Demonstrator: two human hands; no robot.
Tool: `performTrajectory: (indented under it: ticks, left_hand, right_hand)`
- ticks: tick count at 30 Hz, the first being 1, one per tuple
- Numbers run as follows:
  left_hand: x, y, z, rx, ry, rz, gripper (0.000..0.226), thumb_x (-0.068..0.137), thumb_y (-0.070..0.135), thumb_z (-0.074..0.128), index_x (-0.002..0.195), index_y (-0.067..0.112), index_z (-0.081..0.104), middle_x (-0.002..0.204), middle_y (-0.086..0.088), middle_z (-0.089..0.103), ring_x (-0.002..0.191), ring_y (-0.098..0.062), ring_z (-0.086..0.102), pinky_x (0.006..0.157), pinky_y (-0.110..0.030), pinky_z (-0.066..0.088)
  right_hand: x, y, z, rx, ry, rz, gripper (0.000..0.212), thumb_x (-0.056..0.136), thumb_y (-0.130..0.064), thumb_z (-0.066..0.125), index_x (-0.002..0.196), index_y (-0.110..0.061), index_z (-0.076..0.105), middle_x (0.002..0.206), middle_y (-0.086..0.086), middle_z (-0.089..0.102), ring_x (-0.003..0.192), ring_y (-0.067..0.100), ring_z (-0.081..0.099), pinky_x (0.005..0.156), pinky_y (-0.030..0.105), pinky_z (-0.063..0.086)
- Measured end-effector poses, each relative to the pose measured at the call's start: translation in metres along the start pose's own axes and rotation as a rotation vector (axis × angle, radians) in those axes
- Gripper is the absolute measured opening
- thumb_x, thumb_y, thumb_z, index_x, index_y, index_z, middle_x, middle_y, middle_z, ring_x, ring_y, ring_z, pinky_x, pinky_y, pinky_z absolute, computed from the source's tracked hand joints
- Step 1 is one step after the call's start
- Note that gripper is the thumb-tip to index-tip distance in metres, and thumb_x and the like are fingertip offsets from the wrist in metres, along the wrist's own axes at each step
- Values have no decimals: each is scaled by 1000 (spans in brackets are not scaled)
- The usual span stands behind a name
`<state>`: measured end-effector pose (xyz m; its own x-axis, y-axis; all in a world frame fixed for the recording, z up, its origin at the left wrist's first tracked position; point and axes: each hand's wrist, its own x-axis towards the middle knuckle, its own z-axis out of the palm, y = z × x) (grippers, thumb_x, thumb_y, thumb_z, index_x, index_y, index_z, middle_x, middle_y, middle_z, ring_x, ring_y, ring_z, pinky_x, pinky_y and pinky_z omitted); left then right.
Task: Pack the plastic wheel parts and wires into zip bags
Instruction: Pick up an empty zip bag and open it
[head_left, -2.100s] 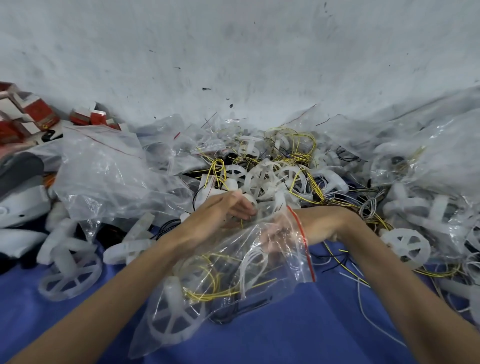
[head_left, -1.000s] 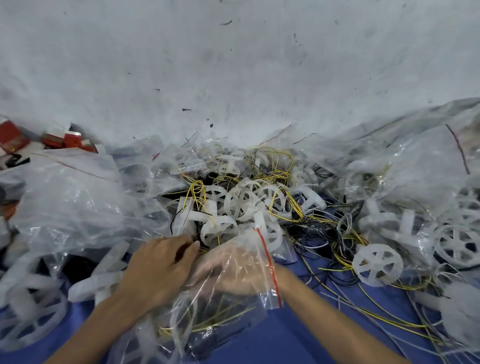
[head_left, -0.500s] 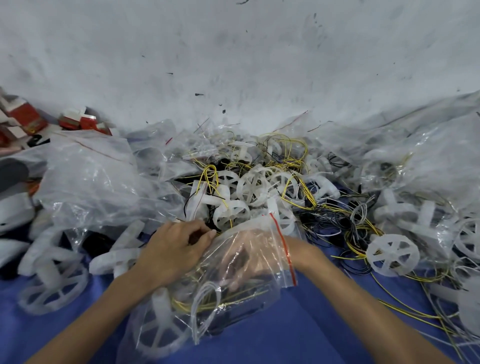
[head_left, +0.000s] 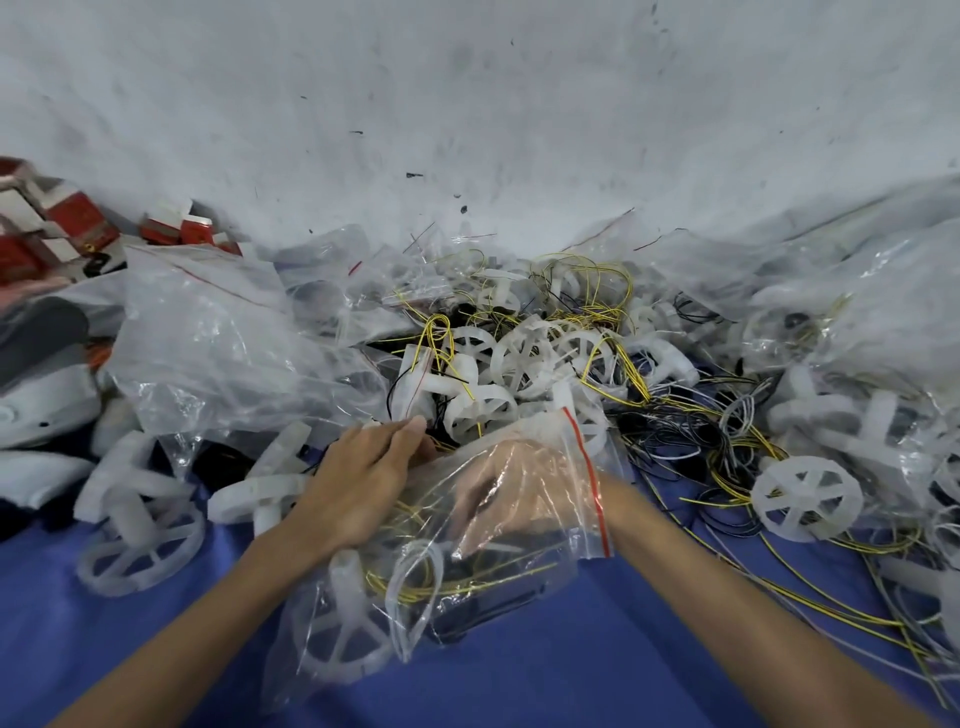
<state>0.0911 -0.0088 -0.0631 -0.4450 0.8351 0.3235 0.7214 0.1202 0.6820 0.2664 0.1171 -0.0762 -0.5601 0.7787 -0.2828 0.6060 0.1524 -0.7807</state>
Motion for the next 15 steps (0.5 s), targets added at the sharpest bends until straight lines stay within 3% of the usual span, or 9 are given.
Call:
performTrajectory:
  ticks: [1,2,3,4,6,8,9,12,15]
  left_hand:
    - [-1,0,0,-12,3,-6,50,100,37,29,79,14,68,76,0,68,73,-7,59,72,-16,36]
    - [-1,0,-1,-2,-1,0,50,100,38,30,79,15,68,75,-1,69,71,-6,60,68,-11,35]
    - [-1,0,-1,23,-11,15,49,99,38,31,81,13,68,73,-4,68,68,-9,60,65,-8,35]
    - [-1,-1,-2,54,-26,31,48,99,39,32,82,11,67,69,-7,67,64,-12,60,64,-8,35]
    - [-2,-4,-2,107,-56,56,45,97,41,36,79,12,65,55,-4,60,54,-10,56,63,-12,34]
    - [-1,-6,-2,148,-74,86,41,96,40,41,72,15,63,46,2,52,47,-9,52,60,-12,33]
    - [-1,-6,-2,162,-81,107,40,96,39,44,71,14,64,44,3,50,45,-10,50,57,-13,35]
    - [-1,-6,-5,204,-141,180,38,94,34,50,68,11,66,42,10,47,43,-9,46,56,-15,40]
    - [-4,-1,-9,192,-242,243,25,92,25,59,73,18,73,43,26,50,42,-4,47,53,-12,38]
  right_hand:
    - [-1,2,3,78,35,7,25,101,-16,38,96,-7,61,90,18,59,78,23,56,65,16,48]
    - [-2,1,5,90,61,18,27,100,-11,36,108,0,60,93,21,61,69,18,51,54,13,44]
    - [-1,4,6,57,44,-15,32,100,-10,36,119,8,54,108,27,60,71,16,49,55,15,44]
    - [-1,4,0,-26,18,-75,35,100,-11,37,126,9,49,124,27,55,82,18,51,66,20,47]
    - [4,-17,-17,-190,-186,-182,35,97,-20,46,127,-2,53,132,15,54,106,20,55,91,27,43]
    - [2,-42,-38,-380,-418,-396,26,87,-24,63,110,-12,68,114,3,66,105,19,62,95,32,46]
    - [2,-48,-50,-363,-462,-471,19,83,-22,67,100,-13,72,103,1,71,97,18,66,89,34,51]
    - [0,-48,-81,-206,-409,-517,7,77,-22,69,78,-21,76,74,0,73,67,9,67,63,20,52]
    - [8,-39,-98,-91,-245,-574,6,78,-17,69,80,-19,74,72,5,72,62,9,63,58,15,49]
